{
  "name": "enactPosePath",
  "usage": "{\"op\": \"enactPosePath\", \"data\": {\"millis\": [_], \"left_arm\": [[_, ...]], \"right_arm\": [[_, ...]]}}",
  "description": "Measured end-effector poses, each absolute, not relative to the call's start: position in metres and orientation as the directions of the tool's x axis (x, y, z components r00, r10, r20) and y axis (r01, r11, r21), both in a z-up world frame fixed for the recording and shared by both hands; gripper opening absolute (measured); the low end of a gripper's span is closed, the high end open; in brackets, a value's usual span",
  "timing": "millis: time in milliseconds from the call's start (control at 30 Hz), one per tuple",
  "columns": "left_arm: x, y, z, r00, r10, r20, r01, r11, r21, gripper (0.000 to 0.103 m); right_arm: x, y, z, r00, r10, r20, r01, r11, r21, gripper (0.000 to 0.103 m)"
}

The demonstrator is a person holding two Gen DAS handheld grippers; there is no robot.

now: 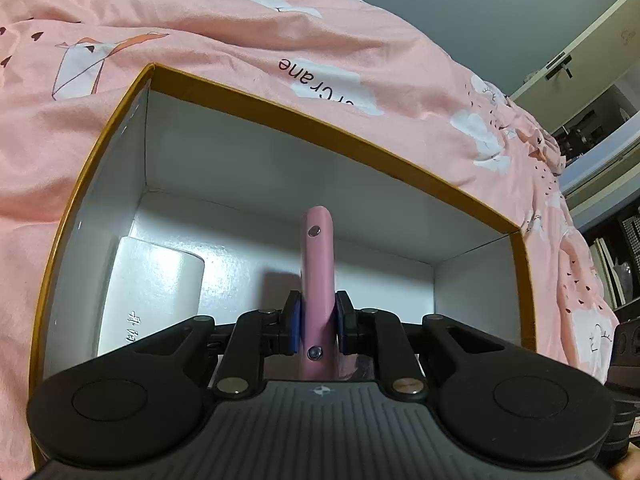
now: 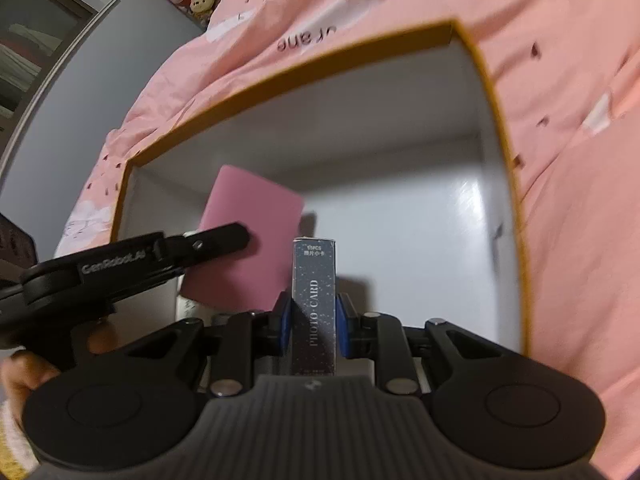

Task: Organize objects
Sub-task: 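Lower the pink card holder and photo card box into the orange box with both grippers, then open both grippers and withdraw them from the box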

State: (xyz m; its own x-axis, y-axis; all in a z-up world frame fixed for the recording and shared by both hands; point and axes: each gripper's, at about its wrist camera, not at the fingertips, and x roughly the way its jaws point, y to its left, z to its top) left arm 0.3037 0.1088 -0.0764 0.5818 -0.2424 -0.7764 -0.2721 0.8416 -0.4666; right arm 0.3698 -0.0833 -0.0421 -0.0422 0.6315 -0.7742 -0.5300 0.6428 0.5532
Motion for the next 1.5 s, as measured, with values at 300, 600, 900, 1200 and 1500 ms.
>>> {"op": "enactPosePath", "data": {"millis": [300, 600, 900, 1200, 1500], "left_arm": [[0.307, 0.104, -0.071, 0.518, -0.143, -0.843, -0.26, 0.913, -0.314, 0.032], [0.303, 0.09, -0.066, 0.458, 0.017, -0.889, -0.211, 0.973, -0.09, 0.041], [0.28, 0.086, -0.047, 0.503, -0.027, -0.864, -0.157, 0.98, -0.122, 0.041], [0.256, 0.074, -0.036, 0.532, -0.071, -0.844, -0.123, 0.979, -0.16, 0.041], [0.241, 0.077, -0.032, 0.558, -0.084, -0.826, -0.142, 0.971, -0.194, 0.041]], "right_arm": [[0.362, -0.078, -0.051, -0.069, 0.587, -0.807, -0.546, 0.655, 0.523, 0.024], [0.363, -0.079, -0.053, -0.084, 0.575, -0.814, -0.523, 0.67, 0.527, 0.024], [0.359, -0.064, -0.051, -0.065, 0.485, -0.872, -0.607, 0.674, 0.421, 0.03], [0.346, -0.05, -0.06, -0.024, 0.358, -0.934, -0.705, 0.656, 0.27, 0.046], [0.343, -0.048, -0.066, -0.075, 0.373, -0.925, -0.699, 0.642, 0.315, 0.035]]}}
